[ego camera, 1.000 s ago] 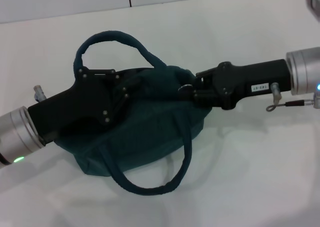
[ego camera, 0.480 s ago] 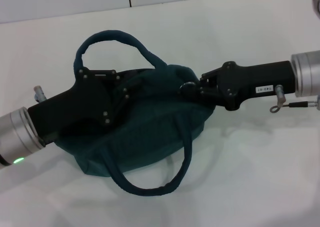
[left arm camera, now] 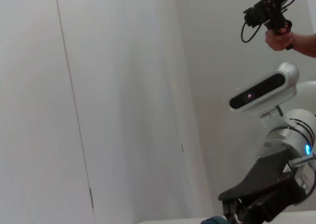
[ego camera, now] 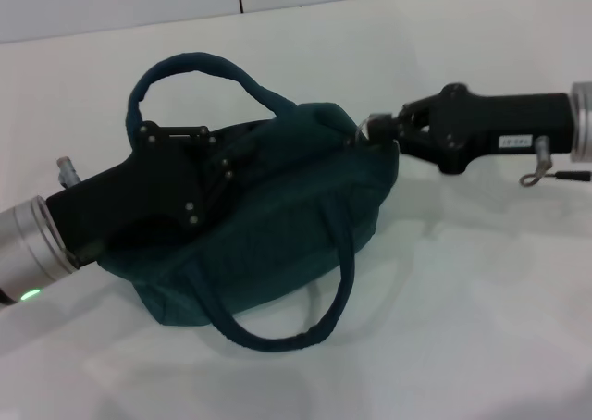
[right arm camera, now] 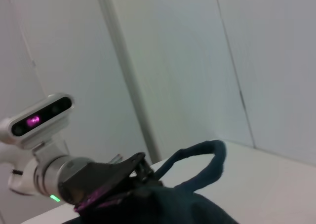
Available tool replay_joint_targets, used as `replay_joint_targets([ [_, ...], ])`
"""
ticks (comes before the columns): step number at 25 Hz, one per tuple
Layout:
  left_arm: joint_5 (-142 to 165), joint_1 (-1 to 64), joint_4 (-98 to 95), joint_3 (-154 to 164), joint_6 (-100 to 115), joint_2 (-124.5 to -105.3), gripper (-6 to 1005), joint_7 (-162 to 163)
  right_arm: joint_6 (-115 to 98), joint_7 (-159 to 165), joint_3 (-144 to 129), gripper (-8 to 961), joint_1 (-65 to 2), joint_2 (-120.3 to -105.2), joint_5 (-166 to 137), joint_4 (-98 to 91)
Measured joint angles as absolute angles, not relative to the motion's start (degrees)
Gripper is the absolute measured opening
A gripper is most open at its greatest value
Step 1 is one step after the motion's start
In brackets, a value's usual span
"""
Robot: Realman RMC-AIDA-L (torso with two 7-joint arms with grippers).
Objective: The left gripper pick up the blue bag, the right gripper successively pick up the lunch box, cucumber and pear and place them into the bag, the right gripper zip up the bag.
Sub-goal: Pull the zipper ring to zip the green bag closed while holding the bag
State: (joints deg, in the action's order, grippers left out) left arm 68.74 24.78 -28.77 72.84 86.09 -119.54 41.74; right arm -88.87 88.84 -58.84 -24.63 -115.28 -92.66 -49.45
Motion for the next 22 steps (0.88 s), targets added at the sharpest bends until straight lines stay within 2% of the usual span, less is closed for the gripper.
replay_joint_targets([
  [2,68.5,24.8,-28.8,72.8,86.1,-119.54,59,41.8,-88.9,88.8,-57.0,32,-24.3,-115.27,-92.7,-49.4],
  [22,68.1,25.9,-29.4,72.8,86.4,-119.15,58,45.7,-81.9,82.8,-49.9,37,-23.3,-114.9,-93.1,-40.7],
])
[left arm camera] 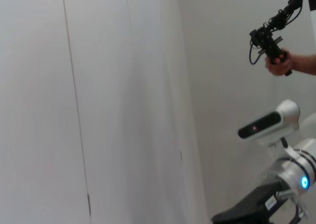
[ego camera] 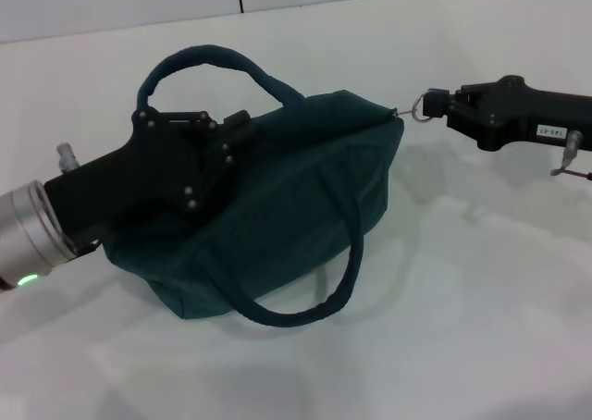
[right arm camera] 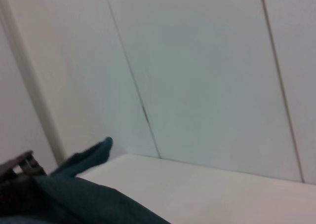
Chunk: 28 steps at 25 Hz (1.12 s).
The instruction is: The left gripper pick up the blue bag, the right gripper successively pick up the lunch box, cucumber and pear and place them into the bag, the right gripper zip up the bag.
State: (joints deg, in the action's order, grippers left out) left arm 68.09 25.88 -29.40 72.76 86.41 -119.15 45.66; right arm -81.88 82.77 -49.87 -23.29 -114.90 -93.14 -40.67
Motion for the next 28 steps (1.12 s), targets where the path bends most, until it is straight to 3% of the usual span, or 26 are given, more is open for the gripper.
replay_joint_targets([
  [13,68.4,26.8,-29.6,72.0,86.6,-119.0,59,48.9,-79.4,79.8,-49.7,100,-23.5,-114.82,-92.7,-37.4],
  [23,68.0,29.2,-26.8,71.8,79.0,-119.48,80,55.2,-79.0,76.4,-49.9,148,-28.5,-115.39,-91.7,-31.0],
  [28,67.1,28.6,-26.6,69.1,79.1,-119.68,108,52.6,-79.0,72.5,-50.2,253,-28.2,-115.51,-85.8,-30.9],
])
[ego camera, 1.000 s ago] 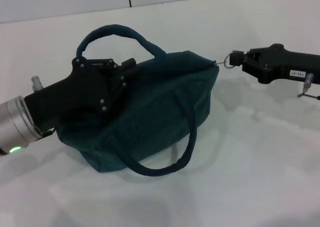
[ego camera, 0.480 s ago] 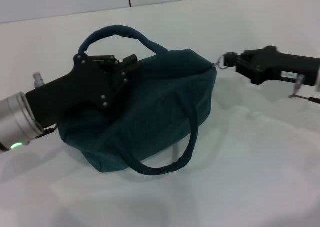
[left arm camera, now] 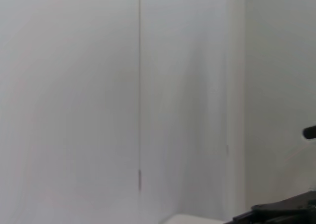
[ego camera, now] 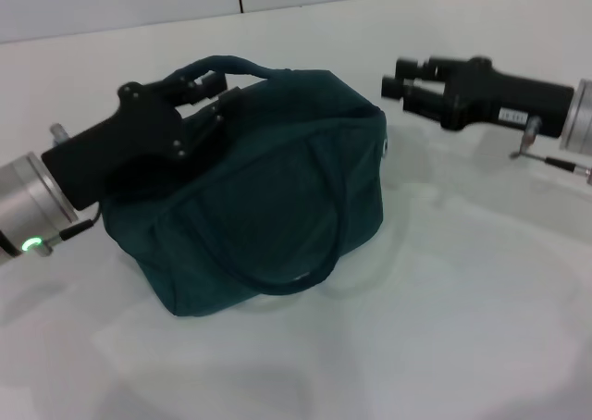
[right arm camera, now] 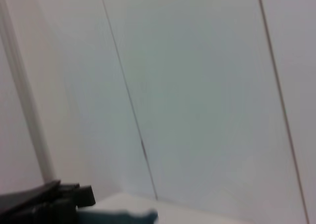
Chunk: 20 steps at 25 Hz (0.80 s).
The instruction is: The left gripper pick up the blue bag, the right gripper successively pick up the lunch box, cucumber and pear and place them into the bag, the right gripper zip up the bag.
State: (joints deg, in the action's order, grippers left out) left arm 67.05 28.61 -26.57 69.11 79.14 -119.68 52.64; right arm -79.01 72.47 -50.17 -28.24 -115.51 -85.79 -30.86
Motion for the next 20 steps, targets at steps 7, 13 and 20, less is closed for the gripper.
replay_joint_targets([
  [7,59.7,27.8,-26.3,69.0,80.0,-119.49,424,52.2,-84.4,70.5,-50.4,427,-29.9,-115.55,-79.4,-31.2],
  [13,62.2,27.2,-27.1,69.5,90.3,-117.71,595,55.9,-96.7,70.4,-52.5,635,-31.4,-114.56,-81.6,-35.0],
  [20,65.4,23.9,-27.2,69.2,98.9,-116.29,762,56.8,-103.4,70.0,-54.8,662,-30.3,-113.42,-83.6,-37.8],
])
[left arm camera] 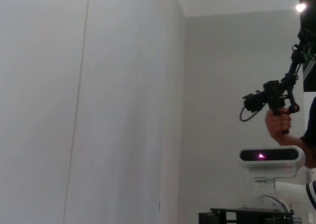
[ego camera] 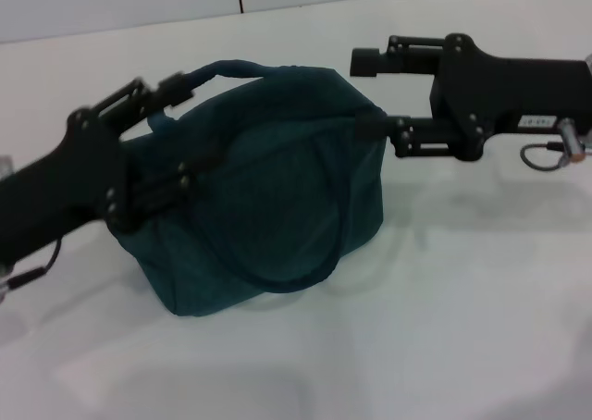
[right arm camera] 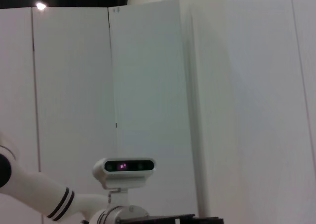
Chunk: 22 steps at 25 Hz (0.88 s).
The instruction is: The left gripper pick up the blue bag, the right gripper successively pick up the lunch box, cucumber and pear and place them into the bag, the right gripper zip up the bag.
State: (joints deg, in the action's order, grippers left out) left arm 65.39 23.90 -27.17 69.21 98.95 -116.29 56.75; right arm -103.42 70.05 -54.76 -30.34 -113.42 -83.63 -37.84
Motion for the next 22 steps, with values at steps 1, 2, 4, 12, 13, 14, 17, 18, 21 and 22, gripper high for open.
replay_joint_targets([
  [1,65.4,23.4,-27.2,69.2,99.0,-116.27,763,56.7,-103.5,69.7,-55.0,662,-30.1,-113.61,-83.7,-37.8],
  [2,65.6,22.7,-27.2,69.3,99.1,-116.25,763,56.7,-103.6,69.3,-55.3,662,-30.0,-113.88,-83.9,-37.8],
  [4,66.3,21.4,-27.2,69.4,99.4,-116.4,764,56.5,-103.7,67.8,-55.9,662,-29.7,-114.78,-84.2,-37.4],
  [12,67.4,20.5,-27.2,69.4,100.5,-116.37,766,55.9,-103.5,64.4,-58.8,662,-27.7,-115.98,-81.7,-34.7],
  [13,67.7,20.5,-27.2,69.4,100.5,-116.36,766,56.0,-103.4,63.8,-58.8,662,-27.7,-115.98,-81.1,-33.6],
  [14,68.0,20.5,-27.2,69.4,100.5,-116.35,766,56.1,-103.4,62.8,-58.9,662,-27.7,-115.99,-80.7,-32.4],
  [17,68.6,20.4,-26.9,69.2,100.5,-116.35,766,56.0,-103.9,58.1,-59.2,662,-27.6,-116.09,-79.0,-28.6],
  [18,68.6,20.4,-26.9,69.2,100.5,-116.35,766,56.0,-104.0,56.8,-59.3,662,-27.5,-116.12,-78.2,-27.5],
  [21,68.7,20.2,-26.8,69.1,100.5,-116.39,765,55.8,-103.9,53.1,-59.4,662,-26.8,-116.18,-74.5,-23.8],
  [22,68.7,20.2,-26.8,69.1,100.6,-116.36,765,55.8,-103.8,52.1,-59.4,662,-26.7,-116.19,-73.5,-22.6],
])
